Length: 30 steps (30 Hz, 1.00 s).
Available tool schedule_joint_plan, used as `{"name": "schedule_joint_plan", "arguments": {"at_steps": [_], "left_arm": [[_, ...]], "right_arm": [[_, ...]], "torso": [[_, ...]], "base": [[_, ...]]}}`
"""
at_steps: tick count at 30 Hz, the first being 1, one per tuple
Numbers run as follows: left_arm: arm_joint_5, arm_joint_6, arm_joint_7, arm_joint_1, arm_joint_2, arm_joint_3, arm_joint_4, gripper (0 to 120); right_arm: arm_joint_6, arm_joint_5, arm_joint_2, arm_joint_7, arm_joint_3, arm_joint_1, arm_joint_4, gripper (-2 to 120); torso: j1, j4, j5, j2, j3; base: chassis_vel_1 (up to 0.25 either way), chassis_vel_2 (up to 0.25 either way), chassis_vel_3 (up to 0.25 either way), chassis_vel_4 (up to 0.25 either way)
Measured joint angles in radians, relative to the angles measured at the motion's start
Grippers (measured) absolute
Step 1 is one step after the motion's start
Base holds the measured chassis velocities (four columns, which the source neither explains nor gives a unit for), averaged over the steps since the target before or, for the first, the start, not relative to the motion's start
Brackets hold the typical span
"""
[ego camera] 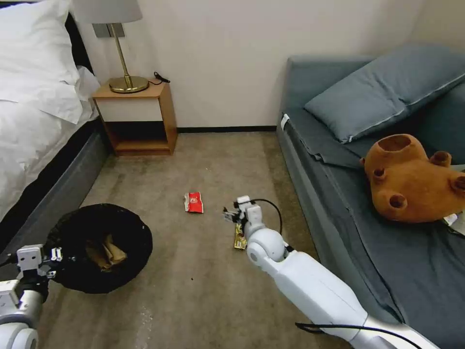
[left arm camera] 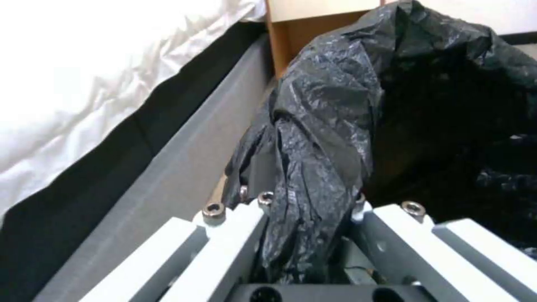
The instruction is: Pick up the trash bin, then pick up the garbage on the floor and place it into the trash bin.
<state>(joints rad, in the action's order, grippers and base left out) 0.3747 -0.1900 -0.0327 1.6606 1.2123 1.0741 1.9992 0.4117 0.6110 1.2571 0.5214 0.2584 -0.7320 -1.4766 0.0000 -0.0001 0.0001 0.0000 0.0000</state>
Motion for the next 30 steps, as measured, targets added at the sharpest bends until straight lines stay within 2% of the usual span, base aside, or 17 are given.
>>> {"name": "schedule_joint_plan", "arguments": {"at_steps": [2, 12, 14, 30], "left_arm": [[0.013, 0.005, 0.000, 0.017, 0.002, 0.020, -0.001, 4], [0.025, 0.034, 0.000, 0.039, 0.004, 0.046, -0.026, 4], [0.030, 0.038, 0.000, 0.058, 0.007, 0.053, -0.022, 4], [0.041, 0.053, -0.002, 0.105, 0.013, 0.084, 0.002, 4]], "right_arm": [[0.000, -0.027, 0.004, -0.001, -0.023, -0.055, 0.024, 100], [-0.015, -0.063, 0.006, -0.005, -0.052, -0.166, -0.011, 100], [-0.018, -0.085, 0.014, -0.006, -0.056, -0.195, -0.015, 100], [-0.018, -0.097, 0.010, -0.008, -0.053, -0.222, -0.040, 100]], "torso": [[0.000, 0.0000, 0.0001, 0.000, 0.000], [0.000, 0.0000, -0.0001, 0.000, 0.000], [0.000, 0.0002, -0.0002, 0.000, 0.000], [0.000, 0.0001, -0.0001, 0.000, 0.000]], "base": [[0.000, 0.000, 0.000, 0.000], [0.000, 0.000, 0.000, 0.000], [0.000, 0.000, 0.000, 0.000], [0.000, 0.000, 0.000, 0.000]]}}
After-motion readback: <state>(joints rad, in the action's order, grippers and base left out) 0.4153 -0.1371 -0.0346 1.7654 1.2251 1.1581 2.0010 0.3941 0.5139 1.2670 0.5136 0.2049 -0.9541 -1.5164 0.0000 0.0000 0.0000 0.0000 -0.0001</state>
